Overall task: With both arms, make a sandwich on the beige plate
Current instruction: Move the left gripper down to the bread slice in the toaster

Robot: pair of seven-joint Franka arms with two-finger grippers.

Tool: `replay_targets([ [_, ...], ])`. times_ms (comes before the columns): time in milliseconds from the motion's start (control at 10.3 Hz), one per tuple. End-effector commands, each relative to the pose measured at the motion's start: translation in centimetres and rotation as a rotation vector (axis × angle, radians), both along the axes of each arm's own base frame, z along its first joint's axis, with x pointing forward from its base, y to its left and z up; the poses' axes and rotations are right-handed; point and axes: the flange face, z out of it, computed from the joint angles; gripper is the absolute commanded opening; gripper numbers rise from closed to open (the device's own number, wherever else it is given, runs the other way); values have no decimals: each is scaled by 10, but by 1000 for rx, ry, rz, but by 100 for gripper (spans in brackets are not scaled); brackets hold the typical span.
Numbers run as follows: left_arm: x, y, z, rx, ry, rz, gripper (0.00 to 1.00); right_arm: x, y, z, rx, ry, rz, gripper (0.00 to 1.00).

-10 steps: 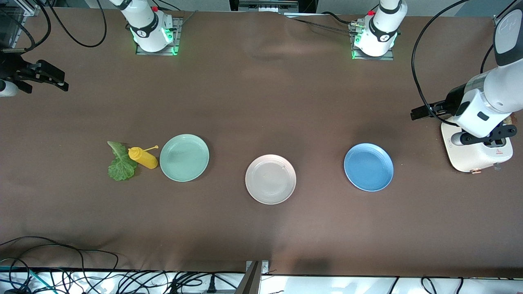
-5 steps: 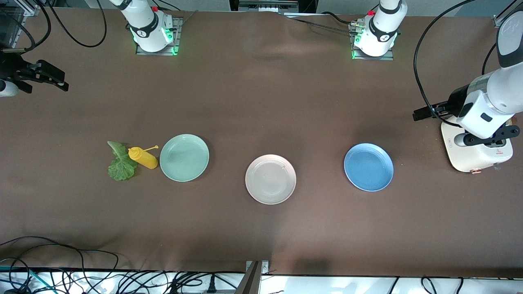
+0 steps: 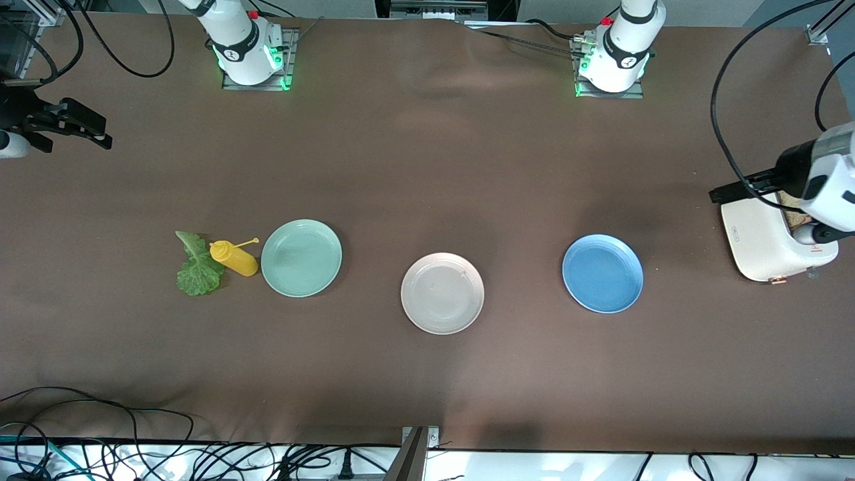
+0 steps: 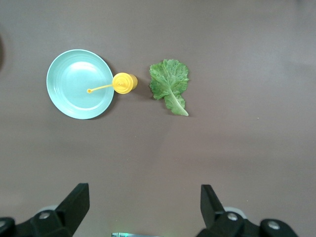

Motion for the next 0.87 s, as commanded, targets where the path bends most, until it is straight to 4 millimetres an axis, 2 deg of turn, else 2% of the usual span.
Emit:
replay_targets([
  [0, -2, 65, -13, 22, 14, 47, 99, 0, -1, 6, -9, 4, -8, 100],
  [97, 0, 79, -25, 57, 34, -12, 99, 0, -1, 6, -8, 4, -8, 100],
  [194, 3, 99, -46, 92, 78, -28, 98, 0, -1, 6, -9, 4, -8, 100],
  [291, 1, 121, -59, 79, 97, -27, 94, 0, -1, 6, -9, 4, -8, 100],
  [486, -5, 171, -82, 51, 117, -40, 94, 0, -1, 6, -9, 4, -8, 100],
  [583, -3, 183, -97, 40, 116, -58, 94, 0, -1, 5, -9, 5, -10, 100],
  [680, -8, 206, -110, 38, 139, -91, 93, 0, -1, 5, -8, 5, -10, 100],
  [777, -8, 213, -119, 22, 146, -126, 92, 0, -1, 6, -8, 4, -10, 100],
])
